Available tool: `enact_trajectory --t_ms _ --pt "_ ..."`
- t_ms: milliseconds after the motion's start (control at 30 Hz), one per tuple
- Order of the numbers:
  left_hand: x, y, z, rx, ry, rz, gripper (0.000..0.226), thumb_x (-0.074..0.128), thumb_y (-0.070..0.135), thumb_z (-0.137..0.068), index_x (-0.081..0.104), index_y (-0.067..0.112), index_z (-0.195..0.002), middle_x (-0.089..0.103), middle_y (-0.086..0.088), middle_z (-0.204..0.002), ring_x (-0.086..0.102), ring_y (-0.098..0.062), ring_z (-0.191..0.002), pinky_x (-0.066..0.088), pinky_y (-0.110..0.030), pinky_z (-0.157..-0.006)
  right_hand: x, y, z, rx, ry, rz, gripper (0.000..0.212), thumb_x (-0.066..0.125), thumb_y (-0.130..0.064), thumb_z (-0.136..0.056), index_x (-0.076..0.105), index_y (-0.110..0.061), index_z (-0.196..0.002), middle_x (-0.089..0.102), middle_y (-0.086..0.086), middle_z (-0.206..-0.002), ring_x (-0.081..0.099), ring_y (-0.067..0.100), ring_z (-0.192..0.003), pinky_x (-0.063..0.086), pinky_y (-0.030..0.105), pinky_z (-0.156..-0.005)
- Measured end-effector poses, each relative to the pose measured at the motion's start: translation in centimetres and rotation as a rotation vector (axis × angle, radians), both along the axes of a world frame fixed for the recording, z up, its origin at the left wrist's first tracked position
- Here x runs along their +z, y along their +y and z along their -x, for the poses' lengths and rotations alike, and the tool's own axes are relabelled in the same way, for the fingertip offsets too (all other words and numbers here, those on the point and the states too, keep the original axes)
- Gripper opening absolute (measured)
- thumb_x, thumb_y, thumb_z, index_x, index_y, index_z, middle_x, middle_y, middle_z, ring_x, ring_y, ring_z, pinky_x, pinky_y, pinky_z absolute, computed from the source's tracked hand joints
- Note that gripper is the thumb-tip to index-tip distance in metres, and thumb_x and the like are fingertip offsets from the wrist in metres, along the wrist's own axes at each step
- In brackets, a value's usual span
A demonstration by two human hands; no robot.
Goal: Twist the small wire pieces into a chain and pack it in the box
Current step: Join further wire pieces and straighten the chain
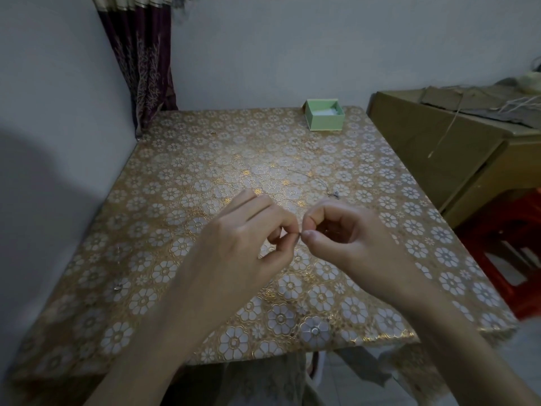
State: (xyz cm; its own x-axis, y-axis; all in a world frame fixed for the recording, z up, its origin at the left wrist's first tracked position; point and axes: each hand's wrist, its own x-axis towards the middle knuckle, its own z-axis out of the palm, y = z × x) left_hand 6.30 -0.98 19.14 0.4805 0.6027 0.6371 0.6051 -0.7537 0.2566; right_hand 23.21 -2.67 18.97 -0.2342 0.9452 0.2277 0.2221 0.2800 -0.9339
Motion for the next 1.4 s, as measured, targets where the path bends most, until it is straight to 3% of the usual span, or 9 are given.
enact_trajectory --t_ms 333,533,633,767,900,1233,1400 --pt "-0.5 -0.1 -0.2 -0.003 -0.053 0.128 0.010 0.053 0.020 -0.082 0.059 0.016 -0.076 0.048 0.012 -0.070 0.042 -0.003 -0.070 0.038 -0.014 -0.072 -0.5 -0.2 0.1 -0.031 0.054 0.044 0.010 0.059 -0.016 -0.074 0.060 -0.008 -0.068 0.053 -0.009 -0.062 0.043 0.009 -0.056 0.036 0.018 -0.051" --pt "-0.2 -0.5 -0.4 -0.059 -0.208 0.338 0.006 0.055 0.024 -0.077 0.060 0.021 -0.075 0.049 0.019 -0.068 0.047 0.003 -0.068 0.036 -0.006 -0.066 -0.7 -0.3 0.1 -0.030 0.113 0.105 0.014 0.058 -0.016 -0.073 0.058 -0.003 -0.071 0.052 -0.001 -0.065 0.044 0.020 -0.062 0.037 0.029 -0.057" --pt "-0.3 -0.4 -0.3 -0.089 -0.290 0.484 0.009 0.054 0.031 -0.076 0.061 0.026 -0.076 0.057 0.015 -0.068 0.054 -0.002 -0.068 0.039 -0.009 -0.062 -0.7 -0.3 0.1 -0.006 0.139 0.123 0.013 0.058 -0.016 -0.074 0.058 -0.003 -0.071 0.054 0.003 -0.066 0.045 0.021 -0.063 0.036 0.034 -0.059" --pt "-0.5 0.0 -0.1 -0.094 -0.323 0.577 0.004 0.057 0.033 -0.076 0.060 0.030 -0.076 0.059 0.017 -0.071 0.054 -0.002 -0.065 0.039 -0.011 -0.058 -0.8 -0.3 0.0 0.037 0.114 0.127 0.023 0.061 -0.031 -0.073 0.062 -0.008 -0.075 0.057 -0.001 -0.070 0.050 0.016 -0.064 0.039 0.030 -0.060" --pt "-0.5 0.1 0.0 -0.112 -0.303 0.581 0.004 0.057 0.032 -0.077 0.060 0.030 -0.077 0.059 0.016 -0.073 0.055 -0.004 -0.066 0.038 -0.011 -0.059 -1.0 -0.1 -0.1 0.050 0.122 0.145 0.026 0.059 -0.041 -0.072 0.064 -0.016 -0.073 0.057 -0.001 -0.071 0.049 0.020 -0.066 0.038 0.038 -0.064" --pt "-0.2 0.3 0.2 -0.136 -0.273 0.532 0.012 0.054 0.035 -0.076 0.063 0.028 -0.078 0.061 0.014 -0.078 0.055 -0.002 -0.069 0.039 -0.008 -0.063 -0.9 0.1 -0.2 0.081 0.148 0.155 0.020 0.060 -0.037 -0.070 0.064 -0.017 -0.072 0.057 0.004 -0.073 0.048 0.016 -0.065 0.039 0.032 -0.062" --pt "-0.6 0.1 0.2 -0.111 -0.250 0.487 0.010 0.052 0.032 -0.077 0.060 0.026 -0.077 0.056 0.016 -0.073 0.051 -0.002 -0.069 0.037 -0.007 -0.063 -1.1 0.1 -0.1 0.041 0.198 0.133 0.020 0.061 -0.034 -0.070 0.063 -0.014 -0.073 0.057 0.014 -0.079 0.047 0.022 -0.067 0.037 0.040 -0.066"
